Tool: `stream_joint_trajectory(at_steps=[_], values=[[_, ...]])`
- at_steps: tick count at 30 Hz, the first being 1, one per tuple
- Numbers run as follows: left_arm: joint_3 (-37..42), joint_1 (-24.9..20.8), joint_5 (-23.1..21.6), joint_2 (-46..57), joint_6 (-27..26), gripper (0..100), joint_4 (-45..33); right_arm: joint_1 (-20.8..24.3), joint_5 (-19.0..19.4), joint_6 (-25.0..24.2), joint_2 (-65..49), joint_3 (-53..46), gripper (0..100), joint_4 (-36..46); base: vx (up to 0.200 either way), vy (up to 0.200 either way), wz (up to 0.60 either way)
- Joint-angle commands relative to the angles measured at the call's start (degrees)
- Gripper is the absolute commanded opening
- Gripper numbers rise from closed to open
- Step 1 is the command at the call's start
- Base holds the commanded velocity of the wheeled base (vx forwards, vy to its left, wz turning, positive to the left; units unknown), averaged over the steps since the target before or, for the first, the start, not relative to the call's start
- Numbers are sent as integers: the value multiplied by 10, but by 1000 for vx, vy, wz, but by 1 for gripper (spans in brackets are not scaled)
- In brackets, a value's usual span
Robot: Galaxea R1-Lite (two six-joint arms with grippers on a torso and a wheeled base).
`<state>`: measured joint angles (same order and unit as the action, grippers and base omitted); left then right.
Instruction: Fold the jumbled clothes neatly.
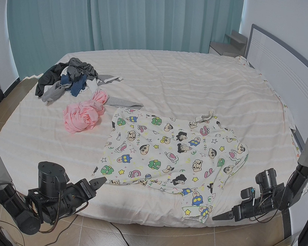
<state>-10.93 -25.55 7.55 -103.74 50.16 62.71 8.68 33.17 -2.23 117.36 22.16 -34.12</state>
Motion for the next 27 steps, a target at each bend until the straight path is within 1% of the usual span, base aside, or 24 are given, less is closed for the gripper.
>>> stream_joint_trajectory(at_steps=[1, 4, 5, 6, 9, 13, 16, 21, 23, 27], values=[[3, 0, 1, -16, 0, 100, 14, -8, 15, -3, 57, 32, 100, -21, 0, 0, 0], [9, 0, 1, -26, 0, 100, 29, -19, 41, -3, 84, 61, 100, -30, 0, 0, 0], [9, 0, 1, -26, 0, 100, 29, -19, 41, -3, 84, 61, 100, -30, 0, 0, 0], [11, 0, 2, -35, -1, 100, 42, -23, 44, -6, 100, 82, 100, -29, 0, 0, 0], [12, 0, 10, -50, -1, 100, 58, -22, 44, -10, 120, 100, 100, -31, 0, 0, 0], [15, 0, 35, -87, -2, 100, 102, -19, 40, -16, 138, 145, 100, -29, 0, 0, 0], [18, 1, 35, -92, 1, 100, 132, -18, 39, -18, 152, 168, 100, -29, 0, 0, 0], [40, 1, 21, -89, 1, 100, 168, -5, 40, -19, 151, 169, 100, -29, 0, 0, 0], [42, 1, 21, -90, 1, 100, 176, 5, 37, -17, 154, 168, 100, -30, 0, 0, 0], [43, 1, 21, -89, 1, 100, 181, 13, 35, -18, 154, 164, 100, -30, 0, 0, 0]])
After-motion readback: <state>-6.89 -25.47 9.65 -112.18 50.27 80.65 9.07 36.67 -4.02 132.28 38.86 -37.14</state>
